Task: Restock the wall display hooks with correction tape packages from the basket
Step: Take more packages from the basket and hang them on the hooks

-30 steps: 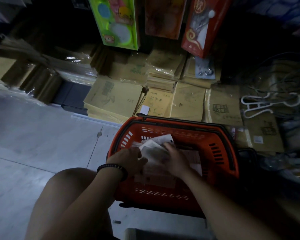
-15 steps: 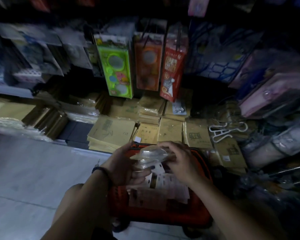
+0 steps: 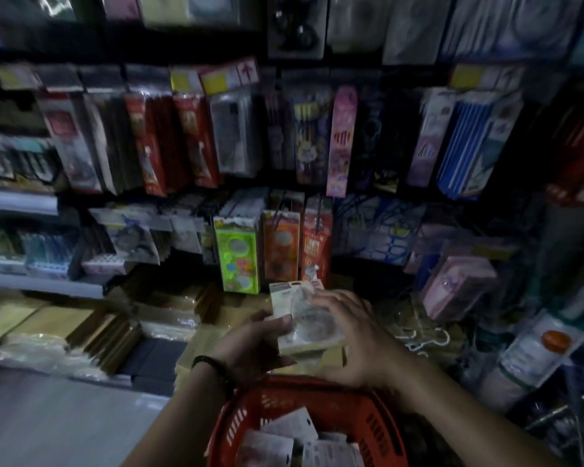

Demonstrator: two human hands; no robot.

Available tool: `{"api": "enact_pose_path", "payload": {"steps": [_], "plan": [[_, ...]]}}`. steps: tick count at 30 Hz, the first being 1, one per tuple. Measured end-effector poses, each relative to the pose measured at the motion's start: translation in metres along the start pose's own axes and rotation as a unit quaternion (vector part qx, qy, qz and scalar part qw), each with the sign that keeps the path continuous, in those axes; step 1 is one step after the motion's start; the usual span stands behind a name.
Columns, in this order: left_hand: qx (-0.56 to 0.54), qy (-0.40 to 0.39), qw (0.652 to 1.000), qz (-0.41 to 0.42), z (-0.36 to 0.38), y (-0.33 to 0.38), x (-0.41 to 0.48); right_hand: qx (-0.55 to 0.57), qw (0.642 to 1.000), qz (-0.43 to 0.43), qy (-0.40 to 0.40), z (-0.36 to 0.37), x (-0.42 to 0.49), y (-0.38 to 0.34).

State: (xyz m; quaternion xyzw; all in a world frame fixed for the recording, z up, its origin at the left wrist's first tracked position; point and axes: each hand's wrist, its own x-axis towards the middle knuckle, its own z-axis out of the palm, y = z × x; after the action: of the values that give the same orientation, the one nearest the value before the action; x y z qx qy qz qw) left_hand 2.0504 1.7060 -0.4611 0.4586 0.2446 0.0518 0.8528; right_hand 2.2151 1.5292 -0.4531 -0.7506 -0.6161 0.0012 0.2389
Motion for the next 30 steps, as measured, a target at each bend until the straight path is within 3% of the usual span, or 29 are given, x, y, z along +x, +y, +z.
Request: {"api": "enact_pose_path", "payload": {"steps": [3, 14, 25, 30], "plan": [[0.027, 0.03, 0.997, 0.069, 0.02, 0.029, -0.007, -0.028, 0.999, -0.013, -0.015, -0.041, 0.015, -0.011], [0.066, 0.012, 0.959, 0.274, 0.076, 0.141, -0.02, -0.131, 0.983, -0.042, 0.12, -0.157, 0.078, -0.045], [0.093, 0.006, 0.924, 0.372, 0.111, 0.24, -0.024, -0.169, 0.957, -0.046, 0.229, -0.239, 0.146, -0.062], [0.118, 0.048, 0.891, 0.435, 0.119, 0.283, -0.021, -0.224, 0.935, -0.011, 0.273, -0.285, 0.176, -0.053]]}}
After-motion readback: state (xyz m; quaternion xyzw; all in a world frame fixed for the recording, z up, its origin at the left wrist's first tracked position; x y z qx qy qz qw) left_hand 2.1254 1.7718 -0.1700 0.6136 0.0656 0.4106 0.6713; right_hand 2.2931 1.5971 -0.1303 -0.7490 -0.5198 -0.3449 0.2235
